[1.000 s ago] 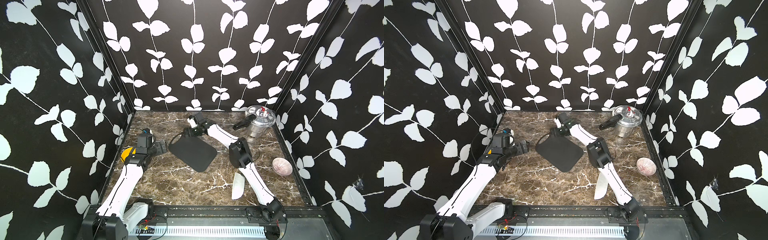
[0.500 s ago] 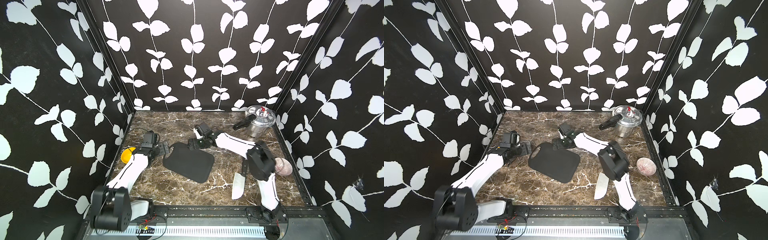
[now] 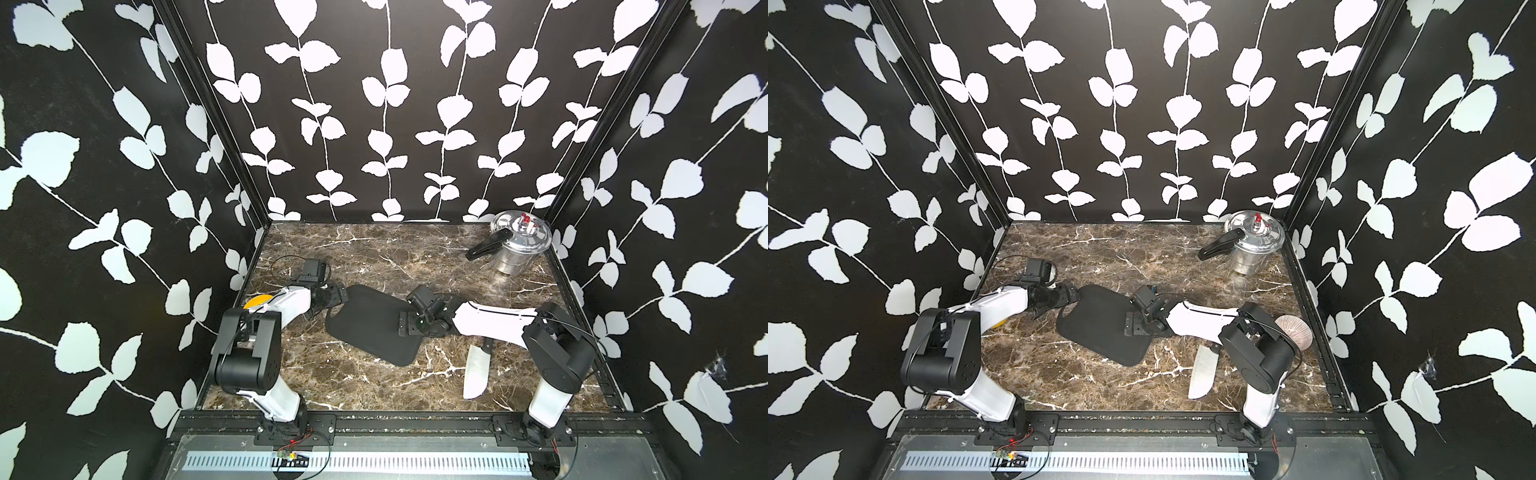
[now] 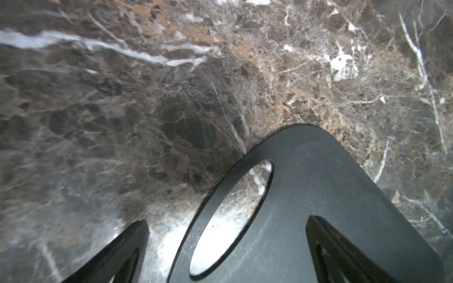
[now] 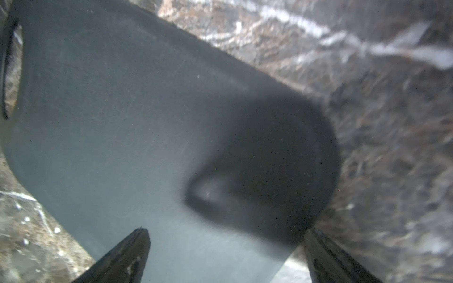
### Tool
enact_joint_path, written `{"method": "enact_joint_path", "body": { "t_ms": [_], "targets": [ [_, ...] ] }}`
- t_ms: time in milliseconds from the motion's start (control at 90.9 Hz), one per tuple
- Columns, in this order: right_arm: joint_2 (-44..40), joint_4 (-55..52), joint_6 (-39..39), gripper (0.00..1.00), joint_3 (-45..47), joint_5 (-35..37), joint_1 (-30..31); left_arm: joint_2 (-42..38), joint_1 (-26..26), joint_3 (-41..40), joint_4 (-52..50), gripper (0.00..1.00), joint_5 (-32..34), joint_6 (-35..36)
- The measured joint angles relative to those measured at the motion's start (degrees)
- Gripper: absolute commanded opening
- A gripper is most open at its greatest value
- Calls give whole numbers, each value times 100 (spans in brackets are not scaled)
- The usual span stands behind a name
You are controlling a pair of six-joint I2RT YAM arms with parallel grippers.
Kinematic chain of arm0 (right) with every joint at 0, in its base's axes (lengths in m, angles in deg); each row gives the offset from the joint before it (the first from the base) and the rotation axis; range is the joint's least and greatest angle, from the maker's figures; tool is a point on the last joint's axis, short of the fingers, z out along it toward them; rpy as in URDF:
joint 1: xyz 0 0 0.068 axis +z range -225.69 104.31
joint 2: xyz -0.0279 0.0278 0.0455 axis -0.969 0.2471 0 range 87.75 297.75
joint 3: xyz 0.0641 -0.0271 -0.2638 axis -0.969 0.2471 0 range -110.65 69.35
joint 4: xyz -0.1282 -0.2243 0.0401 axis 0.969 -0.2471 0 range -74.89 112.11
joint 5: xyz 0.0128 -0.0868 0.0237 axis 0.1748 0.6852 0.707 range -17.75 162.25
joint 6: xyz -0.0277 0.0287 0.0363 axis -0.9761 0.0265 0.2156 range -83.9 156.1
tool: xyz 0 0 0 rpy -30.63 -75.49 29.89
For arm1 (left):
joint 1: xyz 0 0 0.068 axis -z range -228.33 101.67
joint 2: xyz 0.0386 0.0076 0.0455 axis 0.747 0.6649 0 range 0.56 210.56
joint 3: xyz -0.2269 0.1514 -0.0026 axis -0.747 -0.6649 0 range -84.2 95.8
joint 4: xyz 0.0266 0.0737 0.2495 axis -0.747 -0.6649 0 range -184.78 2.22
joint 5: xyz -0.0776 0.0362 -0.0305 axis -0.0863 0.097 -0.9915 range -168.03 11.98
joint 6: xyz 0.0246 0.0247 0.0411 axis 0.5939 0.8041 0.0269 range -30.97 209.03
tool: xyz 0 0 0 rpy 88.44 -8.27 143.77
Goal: Align the knife with the edge of the cutting board
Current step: Adjust the work surface at the center of the board.
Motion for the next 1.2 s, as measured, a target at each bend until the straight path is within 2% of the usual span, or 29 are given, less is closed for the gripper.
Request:
{"method": "enact_joint_path", "body": {
  "t_ms": [396,737,924,1199],
  "targets": [
    [-44,-17,595,99,50,205,345,76,162,42,-70,99,-192,24],
    [-656,-522,636,99,214,186,417,61,184,-74,-61,99,-186,72],
    [-715,-317,820,99,651,-39,444,26,184,-140,4,99,-146,85],
    [-439,380,979,99,597,-175,365,-66,199,-245,11,98,-151,72]
  ]
}}
